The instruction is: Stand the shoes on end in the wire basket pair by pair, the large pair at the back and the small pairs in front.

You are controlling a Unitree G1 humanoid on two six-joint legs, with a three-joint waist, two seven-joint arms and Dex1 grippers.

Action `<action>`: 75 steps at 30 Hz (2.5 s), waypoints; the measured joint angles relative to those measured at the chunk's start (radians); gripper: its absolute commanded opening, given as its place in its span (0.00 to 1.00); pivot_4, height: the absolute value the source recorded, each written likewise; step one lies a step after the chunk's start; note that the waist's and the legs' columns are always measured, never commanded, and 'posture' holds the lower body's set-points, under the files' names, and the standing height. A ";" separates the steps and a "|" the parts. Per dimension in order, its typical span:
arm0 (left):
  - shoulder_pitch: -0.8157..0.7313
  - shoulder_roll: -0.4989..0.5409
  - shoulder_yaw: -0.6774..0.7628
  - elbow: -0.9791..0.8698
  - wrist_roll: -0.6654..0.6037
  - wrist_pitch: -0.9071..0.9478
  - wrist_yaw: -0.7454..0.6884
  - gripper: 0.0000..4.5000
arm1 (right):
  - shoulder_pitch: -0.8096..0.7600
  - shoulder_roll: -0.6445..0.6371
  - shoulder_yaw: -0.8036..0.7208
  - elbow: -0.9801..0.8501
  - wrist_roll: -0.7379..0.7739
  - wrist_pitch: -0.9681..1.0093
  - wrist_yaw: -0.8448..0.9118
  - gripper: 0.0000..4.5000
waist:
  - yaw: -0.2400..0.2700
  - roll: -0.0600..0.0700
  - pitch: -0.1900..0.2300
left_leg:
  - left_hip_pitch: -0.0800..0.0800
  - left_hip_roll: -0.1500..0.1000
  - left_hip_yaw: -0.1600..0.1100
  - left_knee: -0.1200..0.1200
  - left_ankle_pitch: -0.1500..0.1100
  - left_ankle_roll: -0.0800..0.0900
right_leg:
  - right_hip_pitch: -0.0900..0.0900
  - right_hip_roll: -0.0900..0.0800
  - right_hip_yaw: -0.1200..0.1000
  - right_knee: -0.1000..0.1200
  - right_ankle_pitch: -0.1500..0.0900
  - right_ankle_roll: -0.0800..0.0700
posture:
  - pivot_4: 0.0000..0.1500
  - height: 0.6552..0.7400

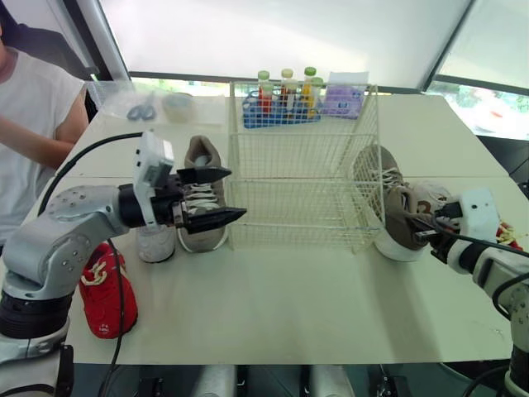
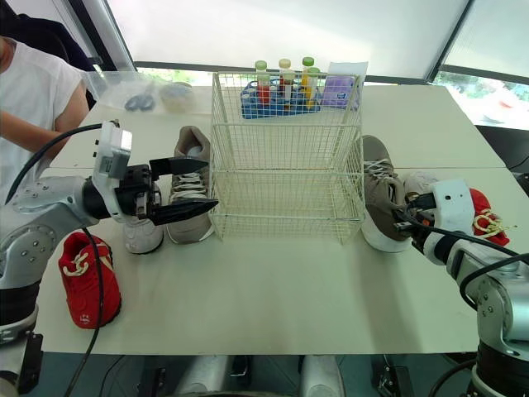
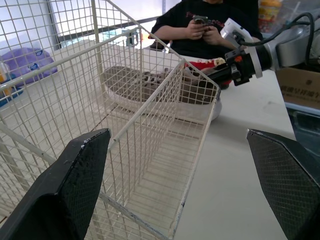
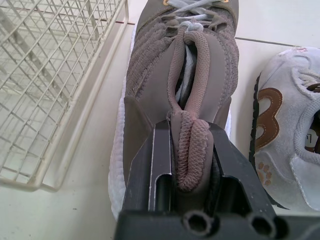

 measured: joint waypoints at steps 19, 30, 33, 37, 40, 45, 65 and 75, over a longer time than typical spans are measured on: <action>-0.276 -0.007 0.083 0.248 -0.120 0.121 0.026 1.00 | -0.596 -0.400 0.050 0.150 0.088 -0.341 0.368 0.05 | -0.019 0.004 0.003 | -0.008 0.000 0.003 0.001 0.000 0.002 | -0.007 0.001 -0.001 0.001 0.005 0.013 | 1.00 1.00; -0.488 0.147 0.121 0.579 -0.146 0.285 -0.085 1.00 | -0.692 -0.440 0.371 0.267 -0.102 -0.949 0.765 0.05 | -0.024 0.000 0.005 | -0.007 0.000 0.004 0.003 0.000 0.001 | -0.006 0.000 0.000 0.001 0.005 0.014 | 1.00 1.00; -0.500 0.147 0.116 0.608 -0.145 0.310 -0.112 1.00 | -0.716 -0.425 0.437 0.335 -0.214 -1.141 0.792 0.05 | -0.024 -0.002 0.006 | -0.007 0.000 0.004 0.003 0.001 0.000 | -0.006 0.000 0.000 0.001 0.005 0.014 | 1.00 1.00; -0.500 0.136 0.086 0.611 -0.133 0.328 -0.139 1.00 | -0.723 -0.379 0.501 0.386 -0.276 -1.274 0.820 0.05 | -0.026 -0.003 0.007 | -0.008 0.000 0.005 0.003 0.005 -0.006 | -0.007 -0.001 0.000 0.004 0.005 0.014 | 1.00 1.00; -0.502 0.121 0.076 0.620 -0.119 0.332 -0.143 1.00 | -0.732 -0.361 0.514 0.397 -0.290 -1.325 0.838 0.05 | -0.025 -0.006 0.009 | -0.007 0.000 0.005 0.003 0.006 -0.008 | -0.009 -0.001 0.000 0.010 0.005 0.014 | 1.00 1.00; -0.511 0.102 0.038 0.622 -0.082 0.330 -0.163 1.00 | -0.781 -0.340 0.526 0.373 -0.281 -1.335 0.850 0.05 | -0.025 -0.007 0.010 | -0.007 0.000 0.004 0.003 0.006 -0.008 | -0.011 -0.001 -0.001 0.015 0.005 0.014 | 1.00 1.00; -0.490 -0.017 0.121 0.603 -0.072 0.383 -0.080 0.12 | -0.766 -0.380 0.378 0.286 0.045 -0.793 0.821 0.99 | -0.022 -0.008 0.010 | -0.007 0.001 0.001 0.007 0.004 -0.004 | -0.010 -0.002 0.000 0.016 0.006 0.014 | 1.00 1.00; -0.402 -0.196 0.322 0.438 -0.290 0.434 0.204 0.12 | -0.419 -0.180 -0.049 0.242 0.661 -0.181 0.315 0.99 | -0.019 -0.012 0.009 | -0.006 0.001 -0.002 0.007 0.004 -0.005 | -0.007 -0.003 -0.001 0.015 0.007 0.011 | 1.00 1.00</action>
